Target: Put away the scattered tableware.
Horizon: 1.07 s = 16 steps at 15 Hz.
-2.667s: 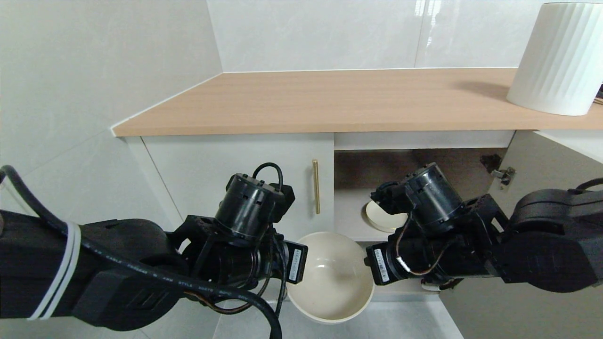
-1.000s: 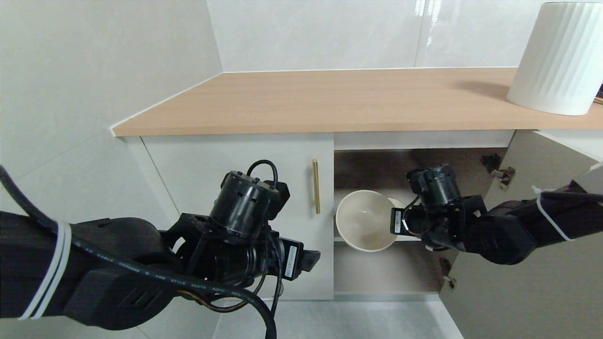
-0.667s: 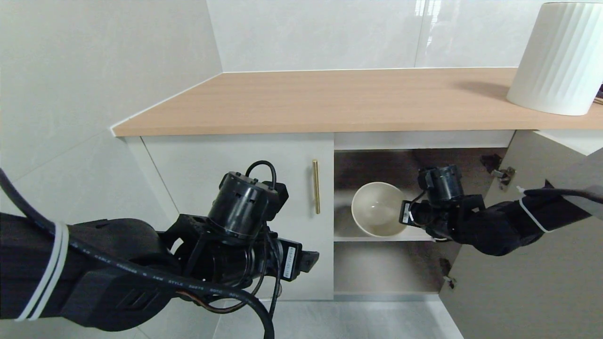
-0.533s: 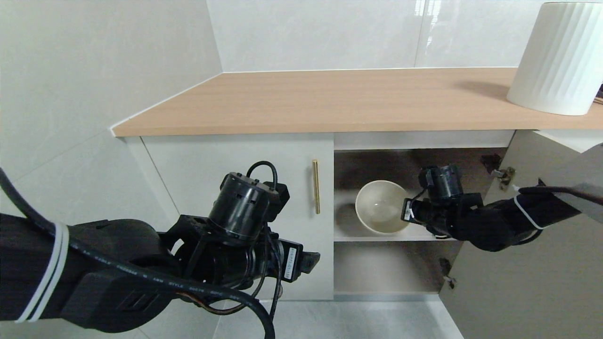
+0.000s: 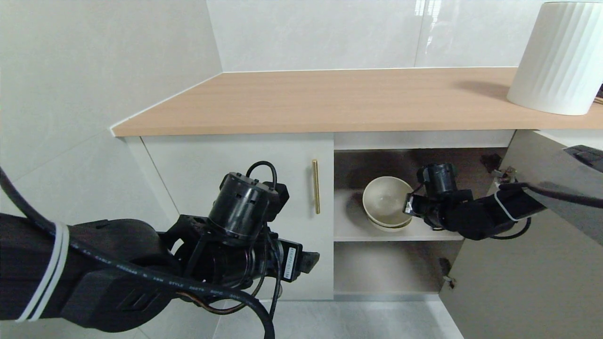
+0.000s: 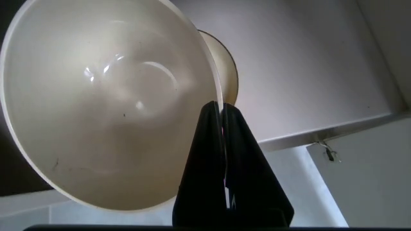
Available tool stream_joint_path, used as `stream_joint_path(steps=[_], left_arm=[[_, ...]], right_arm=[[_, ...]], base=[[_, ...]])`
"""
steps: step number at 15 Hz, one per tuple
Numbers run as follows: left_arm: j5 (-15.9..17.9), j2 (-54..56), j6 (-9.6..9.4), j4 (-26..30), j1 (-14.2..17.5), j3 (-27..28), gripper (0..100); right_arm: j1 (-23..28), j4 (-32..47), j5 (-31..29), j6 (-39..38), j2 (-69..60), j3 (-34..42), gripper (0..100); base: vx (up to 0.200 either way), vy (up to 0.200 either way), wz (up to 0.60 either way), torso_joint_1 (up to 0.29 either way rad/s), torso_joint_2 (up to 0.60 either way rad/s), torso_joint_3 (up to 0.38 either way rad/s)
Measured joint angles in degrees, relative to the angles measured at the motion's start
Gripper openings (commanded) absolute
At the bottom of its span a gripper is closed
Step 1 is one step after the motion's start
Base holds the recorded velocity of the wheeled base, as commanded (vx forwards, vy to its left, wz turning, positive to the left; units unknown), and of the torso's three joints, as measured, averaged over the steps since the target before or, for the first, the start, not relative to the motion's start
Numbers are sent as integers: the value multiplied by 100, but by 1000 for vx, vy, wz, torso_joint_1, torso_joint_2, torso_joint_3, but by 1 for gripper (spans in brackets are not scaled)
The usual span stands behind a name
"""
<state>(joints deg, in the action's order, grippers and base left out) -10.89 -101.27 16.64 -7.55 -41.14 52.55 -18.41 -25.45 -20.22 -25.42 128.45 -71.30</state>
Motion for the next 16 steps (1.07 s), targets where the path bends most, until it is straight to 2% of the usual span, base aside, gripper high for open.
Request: stream_joint_path(steps=[13, 16], left_arm=[[-9, -5, 13, 2, 9, -21, 100], [-2, -5, 71, -4, 11, -21, 100]], right_arm=[[226, -2, -63, 2, 606, -511, 0], [223, 0, -66, 2, 655, -529, 0]], base=[[0, 0, 0, 0, 0, 0], [0, 0, 0, 0, 0, 0]])
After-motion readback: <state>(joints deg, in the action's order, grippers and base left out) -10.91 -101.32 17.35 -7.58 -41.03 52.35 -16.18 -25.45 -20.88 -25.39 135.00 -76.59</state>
